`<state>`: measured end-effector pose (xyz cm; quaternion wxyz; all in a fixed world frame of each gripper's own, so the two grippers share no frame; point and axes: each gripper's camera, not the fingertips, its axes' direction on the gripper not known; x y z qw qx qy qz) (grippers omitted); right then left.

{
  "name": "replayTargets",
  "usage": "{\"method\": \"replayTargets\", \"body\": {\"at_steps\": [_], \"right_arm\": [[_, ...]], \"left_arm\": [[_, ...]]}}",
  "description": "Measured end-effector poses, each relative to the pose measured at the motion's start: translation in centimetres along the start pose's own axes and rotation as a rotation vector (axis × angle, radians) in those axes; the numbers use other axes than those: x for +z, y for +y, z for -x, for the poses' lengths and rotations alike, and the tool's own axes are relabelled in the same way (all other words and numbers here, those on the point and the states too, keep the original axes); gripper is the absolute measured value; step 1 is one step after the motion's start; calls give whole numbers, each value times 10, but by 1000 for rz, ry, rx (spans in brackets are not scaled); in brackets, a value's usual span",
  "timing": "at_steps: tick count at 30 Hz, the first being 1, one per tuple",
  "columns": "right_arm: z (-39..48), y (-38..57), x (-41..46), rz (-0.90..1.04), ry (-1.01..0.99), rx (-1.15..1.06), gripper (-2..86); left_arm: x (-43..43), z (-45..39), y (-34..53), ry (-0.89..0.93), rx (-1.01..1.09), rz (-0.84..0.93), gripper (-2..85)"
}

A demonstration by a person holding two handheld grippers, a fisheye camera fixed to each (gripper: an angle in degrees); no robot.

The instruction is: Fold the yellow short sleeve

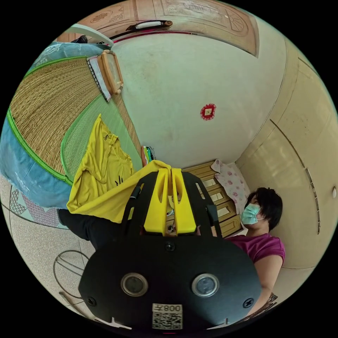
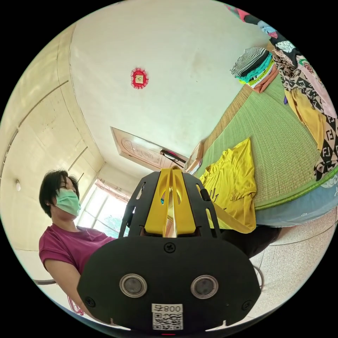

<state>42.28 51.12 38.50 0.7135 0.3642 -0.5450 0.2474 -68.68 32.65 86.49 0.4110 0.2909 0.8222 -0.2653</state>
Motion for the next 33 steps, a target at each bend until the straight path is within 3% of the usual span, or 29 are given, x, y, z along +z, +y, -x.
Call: {"method": "replayTargets", "body": {"at_steps": [14,33], "right_arm": [[-21,-146,53,42,72,38,3],[-125,-314,136,134,188,225,2]], "left_arm": [[94,6,-148,-61,0,10,15],[196,57,-317,-199,-92,15,15]]}}
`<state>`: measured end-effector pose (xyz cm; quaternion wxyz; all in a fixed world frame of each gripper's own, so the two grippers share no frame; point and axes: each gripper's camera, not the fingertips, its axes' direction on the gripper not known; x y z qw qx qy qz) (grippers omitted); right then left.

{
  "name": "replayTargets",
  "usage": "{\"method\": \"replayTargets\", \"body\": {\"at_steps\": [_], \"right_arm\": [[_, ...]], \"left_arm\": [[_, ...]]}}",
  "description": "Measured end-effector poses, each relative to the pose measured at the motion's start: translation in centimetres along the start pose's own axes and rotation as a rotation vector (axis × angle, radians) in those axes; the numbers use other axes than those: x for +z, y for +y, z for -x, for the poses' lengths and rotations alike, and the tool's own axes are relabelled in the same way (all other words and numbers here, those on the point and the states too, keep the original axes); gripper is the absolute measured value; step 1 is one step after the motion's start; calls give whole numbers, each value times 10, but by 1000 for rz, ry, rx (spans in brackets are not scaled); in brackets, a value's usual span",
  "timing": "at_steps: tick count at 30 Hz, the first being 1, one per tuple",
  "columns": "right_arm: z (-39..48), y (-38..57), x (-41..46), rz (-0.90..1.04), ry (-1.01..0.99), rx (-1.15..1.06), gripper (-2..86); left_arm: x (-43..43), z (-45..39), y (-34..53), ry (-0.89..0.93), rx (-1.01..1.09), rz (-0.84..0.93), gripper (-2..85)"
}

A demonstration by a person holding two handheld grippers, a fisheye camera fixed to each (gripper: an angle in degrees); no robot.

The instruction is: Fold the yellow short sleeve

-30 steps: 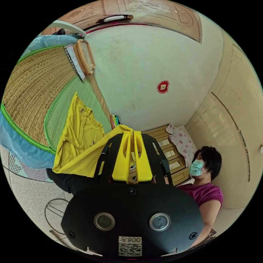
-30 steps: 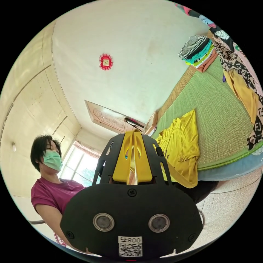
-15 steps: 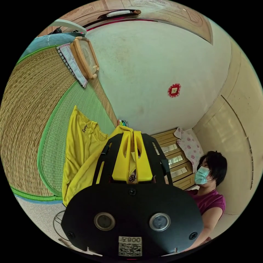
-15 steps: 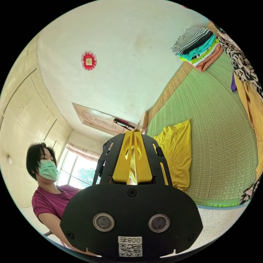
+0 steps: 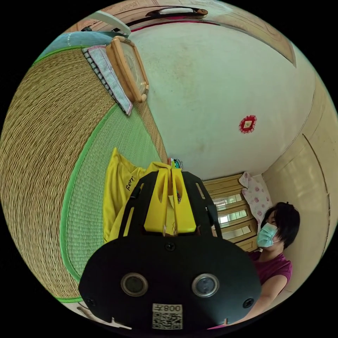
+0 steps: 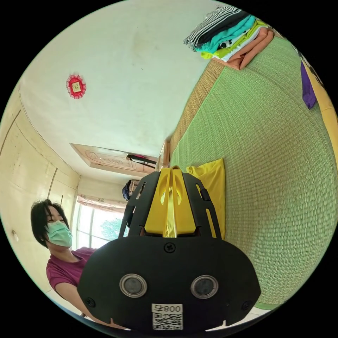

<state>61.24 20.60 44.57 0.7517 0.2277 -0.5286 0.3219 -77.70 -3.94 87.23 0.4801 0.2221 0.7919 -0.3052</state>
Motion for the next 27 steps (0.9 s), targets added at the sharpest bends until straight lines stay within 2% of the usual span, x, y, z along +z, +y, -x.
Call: {"method": "replayTargets", "body": {"at_steps": [13,27], "right_arm": [[-40,-96,41,89,89,111,4],[-73,-139,59,113,87,179,4]], "left_arm": [[48,28,-77,-100,-113,2,18],[70,35,-128,-130,-183,-66,14]]}}
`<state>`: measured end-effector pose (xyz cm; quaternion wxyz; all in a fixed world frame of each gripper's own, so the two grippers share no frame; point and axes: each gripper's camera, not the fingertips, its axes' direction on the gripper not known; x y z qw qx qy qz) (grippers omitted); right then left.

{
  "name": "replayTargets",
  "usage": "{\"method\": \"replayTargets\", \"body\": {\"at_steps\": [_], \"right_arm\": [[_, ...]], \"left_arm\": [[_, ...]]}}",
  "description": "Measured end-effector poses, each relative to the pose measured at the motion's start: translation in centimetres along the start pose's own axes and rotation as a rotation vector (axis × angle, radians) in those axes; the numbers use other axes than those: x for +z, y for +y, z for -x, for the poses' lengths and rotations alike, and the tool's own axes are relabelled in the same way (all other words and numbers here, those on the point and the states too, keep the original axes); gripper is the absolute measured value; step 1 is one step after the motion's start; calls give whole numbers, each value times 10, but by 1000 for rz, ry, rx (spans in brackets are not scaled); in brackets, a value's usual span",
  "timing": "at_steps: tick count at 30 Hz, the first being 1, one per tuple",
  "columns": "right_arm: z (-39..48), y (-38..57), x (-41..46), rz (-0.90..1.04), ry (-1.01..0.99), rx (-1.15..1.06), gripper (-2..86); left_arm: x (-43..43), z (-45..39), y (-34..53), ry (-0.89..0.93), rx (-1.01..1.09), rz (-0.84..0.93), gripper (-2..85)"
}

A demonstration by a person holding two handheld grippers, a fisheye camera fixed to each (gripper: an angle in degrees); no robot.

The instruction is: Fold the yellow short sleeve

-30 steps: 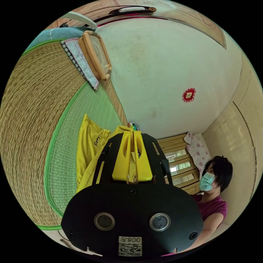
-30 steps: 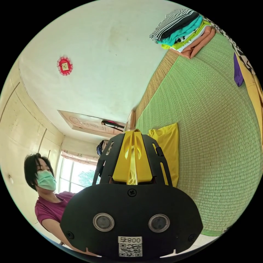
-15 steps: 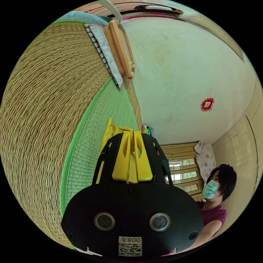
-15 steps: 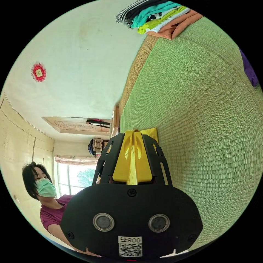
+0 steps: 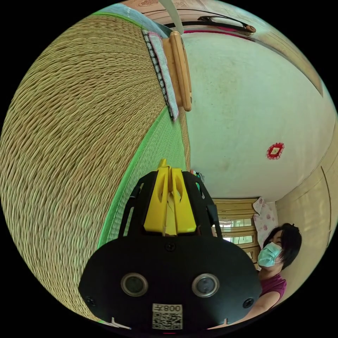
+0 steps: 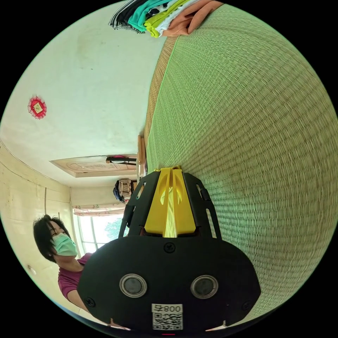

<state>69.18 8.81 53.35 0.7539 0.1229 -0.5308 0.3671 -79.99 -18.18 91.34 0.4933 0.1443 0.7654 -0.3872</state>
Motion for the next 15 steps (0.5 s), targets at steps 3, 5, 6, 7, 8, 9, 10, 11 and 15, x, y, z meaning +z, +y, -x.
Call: {"method": "replayTargets", "body": {"at_steps": [3,5,6,7,8,9,10,11,15], "right_arm": [[-2,-7,4,8,-4,8,4],[-3,-10,6,8,-9,5,4],[-3,-11,7,9,-9,3,5],[-3,-12,9,11,-8,0,5],[-4,-12,10,12,-8,-1,5],[-4,-13,11,11,-7,-5,5],[-5,-13,11,5,-4,-8,5],[-5,-12,12,1,-2,-10,5],[-8,-8,11,-46,6,-20,6]], "left_arm": [[4,-5,-9,-5,7,-9,15],[5,-8,-13,-5,9,-20,16],[5,-9,-16,-7,10,-32,16],[5,-10,-17,-7,9,-37,17],[5,-10,-19,-7,5,-47,18],[4,-11,-20,-2,4,-66,19],[3,-11,-20,1,4,-79,19],[2,-12,-20,10,6,-102,20],[6,-20,-14,14,37,-106,26]]}}
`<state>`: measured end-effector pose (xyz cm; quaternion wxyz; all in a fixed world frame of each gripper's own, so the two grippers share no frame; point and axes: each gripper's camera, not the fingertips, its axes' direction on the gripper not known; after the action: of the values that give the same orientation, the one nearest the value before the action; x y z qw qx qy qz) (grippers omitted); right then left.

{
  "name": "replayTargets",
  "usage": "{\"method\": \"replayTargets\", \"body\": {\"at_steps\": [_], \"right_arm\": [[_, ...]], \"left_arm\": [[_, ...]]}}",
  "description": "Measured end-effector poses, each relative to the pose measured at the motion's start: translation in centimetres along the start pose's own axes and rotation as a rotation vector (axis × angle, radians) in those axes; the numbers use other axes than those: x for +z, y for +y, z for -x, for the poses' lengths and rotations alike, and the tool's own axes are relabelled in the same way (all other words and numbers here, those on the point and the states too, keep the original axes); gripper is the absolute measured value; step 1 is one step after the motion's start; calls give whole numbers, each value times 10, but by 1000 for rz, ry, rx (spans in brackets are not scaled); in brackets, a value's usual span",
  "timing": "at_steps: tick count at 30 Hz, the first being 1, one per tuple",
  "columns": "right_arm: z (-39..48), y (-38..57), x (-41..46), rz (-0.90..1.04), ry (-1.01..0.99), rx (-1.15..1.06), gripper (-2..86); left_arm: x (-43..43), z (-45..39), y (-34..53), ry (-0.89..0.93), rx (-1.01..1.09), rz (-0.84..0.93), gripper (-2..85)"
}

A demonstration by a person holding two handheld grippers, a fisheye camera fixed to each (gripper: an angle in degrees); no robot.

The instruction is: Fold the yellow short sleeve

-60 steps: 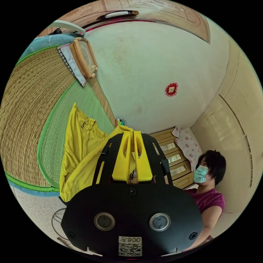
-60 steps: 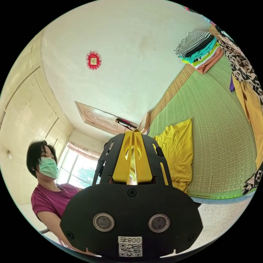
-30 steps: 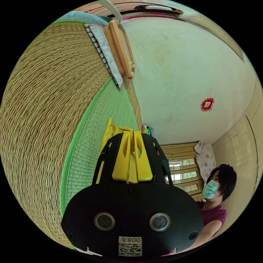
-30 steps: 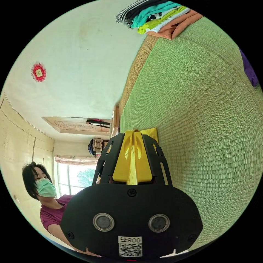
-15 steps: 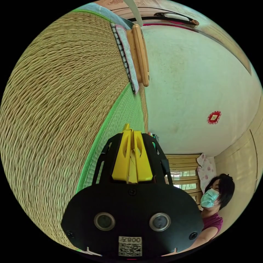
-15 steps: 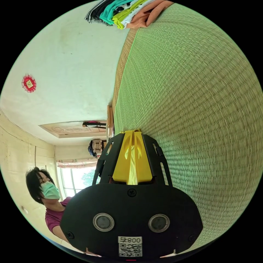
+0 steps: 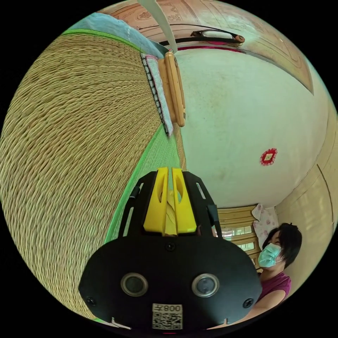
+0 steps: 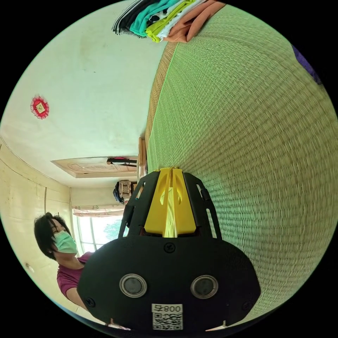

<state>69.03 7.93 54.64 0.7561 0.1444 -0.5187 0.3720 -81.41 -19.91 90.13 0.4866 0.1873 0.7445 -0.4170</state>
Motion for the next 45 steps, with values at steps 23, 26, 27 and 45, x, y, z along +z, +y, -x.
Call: {"method": "replayTargets", "body": {"at_steps": [23,26,27,45], "right_arm": [[93,83,254,442,401,-491,1],[92,87,282,457,489,-524,1],[91,88,292,453,521,-532,1],[86,77,369,324,735,-645,0]], "left_arm": [[171,-55,16,-256,203,517,15],[181,-59,15,-295,227,523,8],[185,-60,14,-296,229,521,7],[214,-82,20,-319,333,441,2]]}}
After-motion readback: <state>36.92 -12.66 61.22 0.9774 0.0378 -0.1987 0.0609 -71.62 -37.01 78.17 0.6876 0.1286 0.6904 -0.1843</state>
